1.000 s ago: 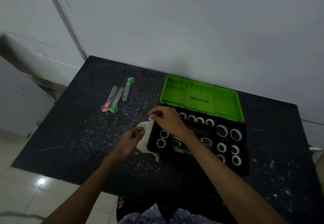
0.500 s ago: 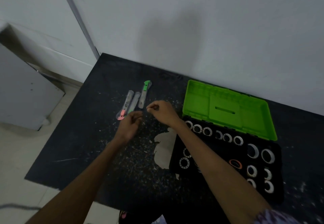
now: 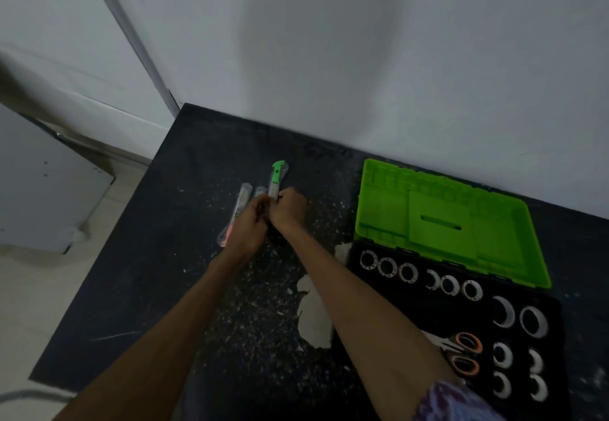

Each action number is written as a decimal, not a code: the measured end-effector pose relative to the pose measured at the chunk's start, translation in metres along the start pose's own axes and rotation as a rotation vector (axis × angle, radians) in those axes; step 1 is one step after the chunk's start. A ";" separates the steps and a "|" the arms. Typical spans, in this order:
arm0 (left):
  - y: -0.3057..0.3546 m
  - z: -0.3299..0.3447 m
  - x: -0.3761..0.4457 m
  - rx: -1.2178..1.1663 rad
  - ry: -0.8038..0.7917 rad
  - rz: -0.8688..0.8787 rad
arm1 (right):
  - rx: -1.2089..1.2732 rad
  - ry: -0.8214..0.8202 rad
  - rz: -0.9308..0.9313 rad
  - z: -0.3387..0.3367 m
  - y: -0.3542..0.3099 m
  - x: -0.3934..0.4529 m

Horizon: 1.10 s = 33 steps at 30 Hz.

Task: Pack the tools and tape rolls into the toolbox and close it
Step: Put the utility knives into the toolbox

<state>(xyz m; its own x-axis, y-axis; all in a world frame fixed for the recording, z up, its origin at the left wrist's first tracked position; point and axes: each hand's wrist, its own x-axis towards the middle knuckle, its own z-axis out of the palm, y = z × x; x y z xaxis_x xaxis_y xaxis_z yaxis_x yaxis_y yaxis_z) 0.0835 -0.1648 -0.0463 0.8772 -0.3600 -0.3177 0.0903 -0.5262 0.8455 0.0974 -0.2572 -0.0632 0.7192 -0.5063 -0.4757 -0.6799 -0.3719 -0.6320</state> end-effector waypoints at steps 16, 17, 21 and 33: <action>0.011 0.036 -0.014 -0.367 0.160 -0.210 | 0.192 0.079 -0.274 -0.046 0.034 -0.040; 0.021 0.039 -0.018 -0.353 0.166 -0.200 | 0.166 0.111 -0.360 -0.055 0.039 -0.046; 0.058 0.057 -0.034 -0.419 0.273 -0.228 | 0.008 0.210 -0.630 -0.094 0.057 -0.075; 0.120 0.139 -0.128 -0.725 0.040 -0.163 | -0.164 0.260 -0.686 -0.199 0.144 -0.133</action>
<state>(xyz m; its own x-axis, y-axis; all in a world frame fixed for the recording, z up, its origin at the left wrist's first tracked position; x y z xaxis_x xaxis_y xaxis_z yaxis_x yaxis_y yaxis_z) -0.0838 -0.2891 0.0363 0.8414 -0.2848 -0.4593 0.4971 0.0745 0.8645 -0.1252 -0.3985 0.0308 0.9461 -0.2790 0.1644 -0.1185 -0.7707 -0.6261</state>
